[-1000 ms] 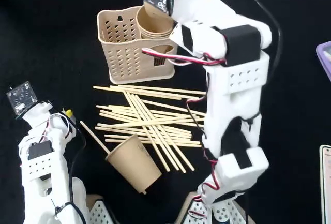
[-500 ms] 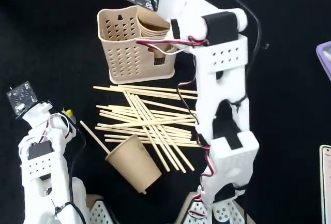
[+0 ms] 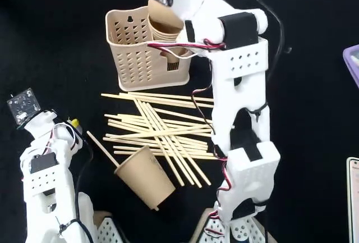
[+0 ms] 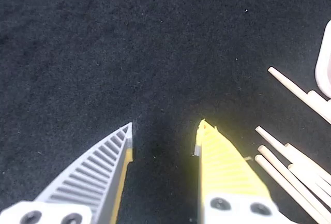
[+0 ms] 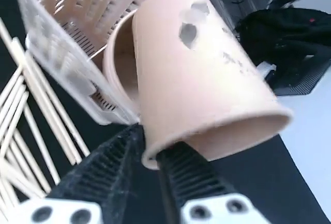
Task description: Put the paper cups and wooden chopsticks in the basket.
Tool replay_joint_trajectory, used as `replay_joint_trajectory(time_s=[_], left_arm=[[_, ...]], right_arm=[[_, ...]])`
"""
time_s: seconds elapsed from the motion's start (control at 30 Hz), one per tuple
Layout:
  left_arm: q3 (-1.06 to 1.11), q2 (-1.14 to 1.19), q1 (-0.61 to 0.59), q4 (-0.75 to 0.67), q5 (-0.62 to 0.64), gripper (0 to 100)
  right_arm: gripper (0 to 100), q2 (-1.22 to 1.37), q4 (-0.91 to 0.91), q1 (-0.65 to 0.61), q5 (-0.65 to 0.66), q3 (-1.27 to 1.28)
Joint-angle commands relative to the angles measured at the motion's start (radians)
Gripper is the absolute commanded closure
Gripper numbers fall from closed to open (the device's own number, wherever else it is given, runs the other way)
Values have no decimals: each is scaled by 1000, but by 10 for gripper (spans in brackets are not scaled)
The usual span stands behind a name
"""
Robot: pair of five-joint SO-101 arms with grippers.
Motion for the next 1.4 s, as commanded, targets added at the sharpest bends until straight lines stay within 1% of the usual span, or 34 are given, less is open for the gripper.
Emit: replay_joint_trajectory(time_s=[0.0,0.03,0.2,0.33,0.43,0.5,0.6,0.73,0.87,0.97,1.1,1.37], left_arm=[[-22,-6,-5,-18,11,802],[-22,-6,-5,-18,11,802],[-22,-6,-5,-18,11,802],[-22,-6,-7,-18,11,802],[-22,-6,-7,-18,11,802],[-22,-6,-7,-18,9,802],[-22,-6,-12,-18,9,802],[-22,-6,-13,-18,6,802],[-22,-6,-12,-18,6,802],[-22,-6,-10,-18,5,802],[-22,-6,-10,-18,5,802],[-22,-6,-7,-18,3,802]], right_arm=[[855,-7,23,-15,-84,-116],[846,-7,23,-15,-97,-131],[894,2,23,-15,-95,-139],[903,4,3,-25,-103,-139],[905,4,-52,-44,-130,-140],[931,4,-104,-61,-166,-139],[968,21,-175,-95,-180,-119],[949,53,-201,-137,-183,-108],[908,53,-224,-127,-278,-110],[858,39,-212,-121,-324,-110],[872,-27,-143,-126,-321,-110],[871,-159,31,-124,-325,-101]])
